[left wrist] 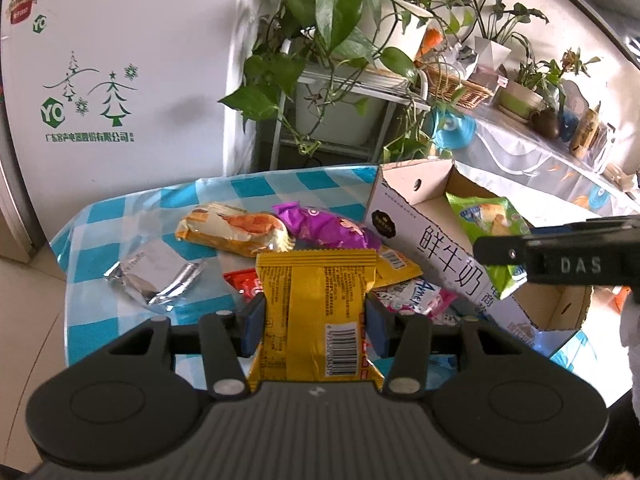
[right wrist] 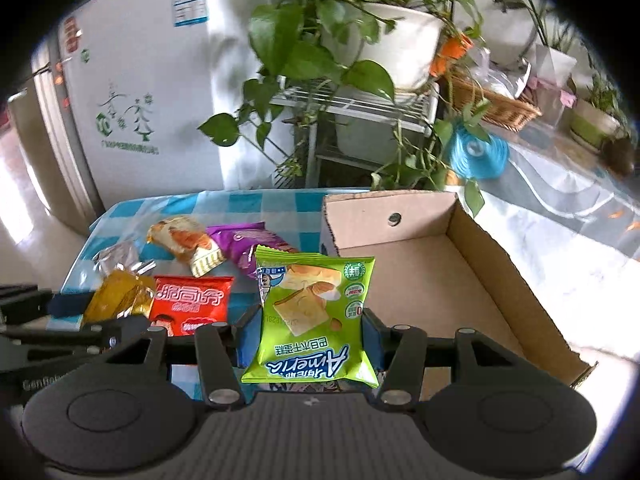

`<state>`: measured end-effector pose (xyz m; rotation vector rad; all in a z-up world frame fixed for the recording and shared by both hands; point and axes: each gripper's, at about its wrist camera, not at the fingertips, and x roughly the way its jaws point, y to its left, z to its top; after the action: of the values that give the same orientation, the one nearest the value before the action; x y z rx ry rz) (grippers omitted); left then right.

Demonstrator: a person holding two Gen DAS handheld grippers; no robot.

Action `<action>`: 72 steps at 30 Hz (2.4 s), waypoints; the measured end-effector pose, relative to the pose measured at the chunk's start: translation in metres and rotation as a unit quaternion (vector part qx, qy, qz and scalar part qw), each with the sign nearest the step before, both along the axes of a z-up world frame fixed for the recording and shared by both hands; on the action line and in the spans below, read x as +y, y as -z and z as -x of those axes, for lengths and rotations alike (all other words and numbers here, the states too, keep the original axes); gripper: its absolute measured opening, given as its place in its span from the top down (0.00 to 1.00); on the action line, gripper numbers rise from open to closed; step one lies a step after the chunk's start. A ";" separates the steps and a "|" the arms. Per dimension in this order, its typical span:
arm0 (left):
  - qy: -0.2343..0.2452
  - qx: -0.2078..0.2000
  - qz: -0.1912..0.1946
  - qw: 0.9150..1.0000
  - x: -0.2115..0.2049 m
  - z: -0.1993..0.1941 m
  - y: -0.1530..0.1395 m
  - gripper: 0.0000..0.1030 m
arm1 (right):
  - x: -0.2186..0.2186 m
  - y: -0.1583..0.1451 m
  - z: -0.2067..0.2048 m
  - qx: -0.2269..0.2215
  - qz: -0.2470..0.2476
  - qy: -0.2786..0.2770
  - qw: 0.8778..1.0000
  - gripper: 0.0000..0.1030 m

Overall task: Organize snacks
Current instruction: 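Carry both packets into the cardboard milk box and open both grippers, then lift both open grippers out of the cardboard box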

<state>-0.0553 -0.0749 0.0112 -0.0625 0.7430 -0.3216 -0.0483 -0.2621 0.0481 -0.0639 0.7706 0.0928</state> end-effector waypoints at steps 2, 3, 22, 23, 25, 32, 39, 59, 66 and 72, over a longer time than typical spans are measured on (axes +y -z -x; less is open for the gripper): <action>0.001 0.002 0.003 1.000 -0.004 -0.002 0.001 0.51 | -0.005 -0.001 -0.003 -0.004 -0.010 0.004 1.000 0.44; 0.002 0.003 0.004 1.000 -0.005 -0.003 0.001 0.51 | -0.007 -0.001 -0.005 -0.006 -0.012 0.006 1.000 0.44; 0.021 0.008 0.047 0.999 -0.026 -0.025 -0.009 0.51 | -0.073 -0.007 -0.021 -0.001 -0.087 0.135 0.987 0.44; 0.025 0.006 0.047 0.999 -0.030 -0.026 -0.011 0.51 | -0.078 -0.007 -0.021 -0.002 -0.093 0.147 0.985 0.44; 0.034 0.000 0.046 0.998 -0.041 -0.030 -0.016 0.51 | -0.087 -0.007 -0.021 -0.002 -0.099 0.164 0.981 0.44; 0.062 -0.001 0.063 0.996 -0.084 -0.043 -0.024 0.51 | -0.107 -0.008 -0.018 -0.001 -0.111 0.205 0.973 0.44; 0.082 0.008 0.073 0.994 -0.124 -0.052 -0.023 0.51 | -0.123 -0.010 -0.014 -0.003 -0.122 0.228 0.966 0.44; 0.077 0.026 0.078 0.994 -0.152 -0.061 -0.018 0.12 | -0.141 -0.007 -0.013 0.001 -0.147 0.254 0.956 0.29; 0.045 0.038 0.059 0.997 -0.125 -0.048 -0.015 0.11 | -0.135 -0.006 -0.016 0.006 -0.150 0.237 0.960 0.23; 0.022 0.046 0.046 0.998 -0.099 -0.037 -0.016 0.10 | -0.121 -0.003 -0.022 0.015 -0.137 0.210 0.968 0.21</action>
<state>-0.0180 -0.1739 0.0274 -0.1492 0.8206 -0.3964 -0.0264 -0.3828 0.0506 0.3639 0.7806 -0.2028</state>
